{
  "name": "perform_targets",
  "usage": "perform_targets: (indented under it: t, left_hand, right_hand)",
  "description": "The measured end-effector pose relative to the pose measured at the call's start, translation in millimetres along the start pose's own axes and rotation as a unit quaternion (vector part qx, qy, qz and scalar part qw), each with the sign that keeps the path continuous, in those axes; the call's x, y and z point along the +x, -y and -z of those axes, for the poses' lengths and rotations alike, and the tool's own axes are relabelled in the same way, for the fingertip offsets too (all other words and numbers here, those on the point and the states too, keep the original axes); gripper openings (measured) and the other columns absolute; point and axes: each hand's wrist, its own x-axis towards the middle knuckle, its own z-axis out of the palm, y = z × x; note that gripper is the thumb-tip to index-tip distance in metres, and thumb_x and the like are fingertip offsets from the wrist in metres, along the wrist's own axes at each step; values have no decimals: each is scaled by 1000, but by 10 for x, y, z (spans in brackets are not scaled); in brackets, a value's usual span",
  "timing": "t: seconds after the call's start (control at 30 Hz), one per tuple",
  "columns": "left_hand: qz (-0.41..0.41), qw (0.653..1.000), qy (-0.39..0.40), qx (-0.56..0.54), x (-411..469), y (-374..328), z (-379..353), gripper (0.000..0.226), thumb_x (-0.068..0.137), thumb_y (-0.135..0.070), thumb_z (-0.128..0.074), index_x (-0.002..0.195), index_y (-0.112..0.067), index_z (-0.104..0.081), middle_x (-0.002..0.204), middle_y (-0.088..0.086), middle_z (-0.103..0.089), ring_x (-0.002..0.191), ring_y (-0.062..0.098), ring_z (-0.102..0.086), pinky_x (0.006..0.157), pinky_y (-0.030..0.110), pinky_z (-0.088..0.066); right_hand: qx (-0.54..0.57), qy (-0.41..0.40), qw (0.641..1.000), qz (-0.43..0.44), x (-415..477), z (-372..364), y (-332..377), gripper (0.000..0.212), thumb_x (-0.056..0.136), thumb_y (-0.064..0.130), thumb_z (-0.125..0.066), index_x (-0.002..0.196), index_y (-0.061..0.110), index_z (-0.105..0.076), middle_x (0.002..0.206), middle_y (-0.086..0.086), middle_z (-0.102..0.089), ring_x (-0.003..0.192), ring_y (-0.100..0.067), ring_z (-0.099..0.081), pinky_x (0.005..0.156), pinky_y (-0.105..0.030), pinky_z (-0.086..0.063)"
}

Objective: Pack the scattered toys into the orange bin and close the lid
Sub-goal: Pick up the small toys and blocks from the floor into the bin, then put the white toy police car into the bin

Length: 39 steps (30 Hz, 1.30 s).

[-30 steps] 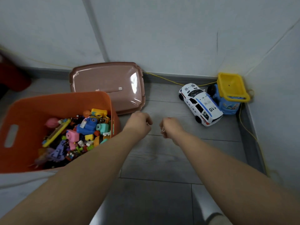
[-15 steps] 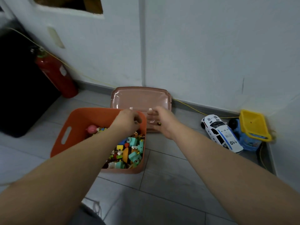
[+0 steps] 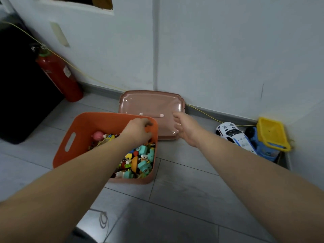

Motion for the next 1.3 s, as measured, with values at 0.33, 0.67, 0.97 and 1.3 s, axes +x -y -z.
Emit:
perform_targets:
  t: [0.33, 0.67, 0.97, 1.3]
  left_hand:
    - [-61, 996, 47, 38, 73, -877, -685, 46, 85, -25, -64, 131, -24, -59, 131, 4, -59, 120, 22, -55, 103, 36, -46]
    - [-81, 992, 75, 57, 300, -1394, -1595, 51, 88, -30, -64, 137, -24, -53, 133, 7, -55, 120, 23, -53, 103, 32, -42]
    - [-42, 991, 108, 71, 314, -1348, -1942, 51, 89, -30, -63, 139, -27, -51, 131, 3, -50, 111, 16, -54, 98, 31, -46]
    - [-8, 992, 104, 68, 304, -1177, -1808, 50, 88, -28, -64, 137, -28, -53, 126, 1, -55, 102, 11, -54, 90, 22, -44]
  right_hand:
    - [-333, -91, 936, 62, 97, 1549, -414, 60, 88, 34, -60, 146, 24, -46, 136, -1, -56, 124, -23, -53, 95, -30, -41]
    - [-581, -183, 793, -34, 539, 2865, -1541, 79, 78, 59, -61, 141, 16, -38, 151, -27, -33, 145, -42, -13, 113, -51, -28]
    - [-521, -160, 837, -56, 929, 3108, -1908, 112, 74, 58, -77, 155, 24, -8, 159, -19, -12, 142, -45, -23, 109, -57, -38]
    - [-405, -243, 878, -83, 1090, 3056, -1911, 108, 70, 31, -88, 150, 6, -21, 144, -17, -29, 130, -42, -41, 101, -46, -45]
